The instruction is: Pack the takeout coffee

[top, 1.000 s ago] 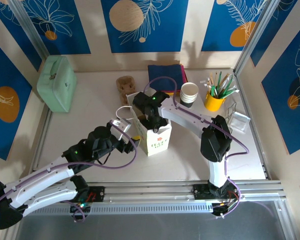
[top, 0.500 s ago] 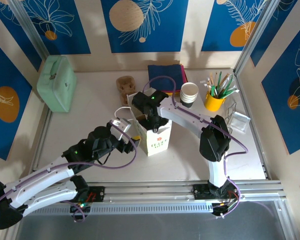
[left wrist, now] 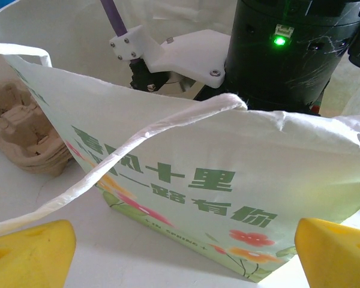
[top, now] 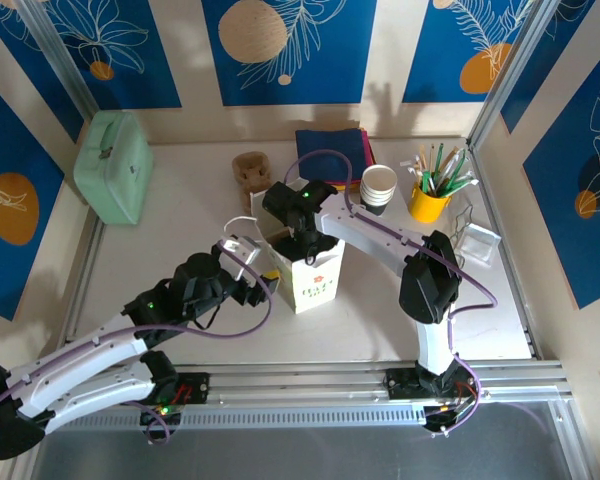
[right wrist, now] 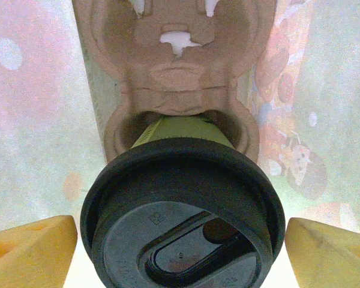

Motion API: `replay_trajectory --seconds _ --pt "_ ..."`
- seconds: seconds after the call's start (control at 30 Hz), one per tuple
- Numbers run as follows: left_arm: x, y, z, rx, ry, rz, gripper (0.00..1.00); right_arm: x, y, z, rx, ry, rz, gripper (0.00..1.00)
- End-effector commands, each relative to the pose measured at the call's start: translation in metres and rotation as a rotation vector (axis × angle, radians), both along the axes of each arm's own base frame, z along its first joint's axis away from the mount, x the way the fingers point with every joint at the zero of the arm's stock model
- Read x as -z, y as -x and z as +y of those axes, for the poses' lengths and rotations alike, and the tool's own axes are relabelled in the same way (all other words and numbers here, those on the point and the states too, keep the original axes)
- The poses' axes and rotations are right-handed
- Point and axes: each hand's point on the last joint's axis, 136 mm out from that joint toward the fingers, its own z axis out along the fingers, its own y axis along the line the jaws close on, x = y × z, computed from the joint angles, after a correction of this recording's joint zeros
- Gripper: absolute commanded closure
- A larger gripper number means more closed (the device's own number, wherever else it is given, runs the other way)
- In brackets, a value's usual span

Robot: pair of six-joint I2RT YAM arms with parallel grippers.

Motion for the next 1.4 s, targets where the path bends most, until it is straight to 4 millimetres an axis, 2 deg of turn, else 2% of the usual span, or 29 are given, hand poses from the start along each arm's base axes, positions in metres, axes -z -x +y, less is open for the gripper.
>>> replay_trajectory --seconds 0.0,0.97,1.37 --pt "-0.004 0.001 0.002 -0.009 0.001 -0.009 0.06 -0.021 0.004 0.002 -0.01 -0.04 -0.017 0.09" --pt "0.001 0.0 0.004 -0.025 -0.007 0.004 0.05 -0.056 -0.001 0.012 -0.032 -0.087 -0.06 0.11" --pt "0.0 -0.001 0.002 -0.025 -0.001 0.001 0.05 -0.063 -0.003 0.015 -0.04 -0.087 -0.071 0.15"
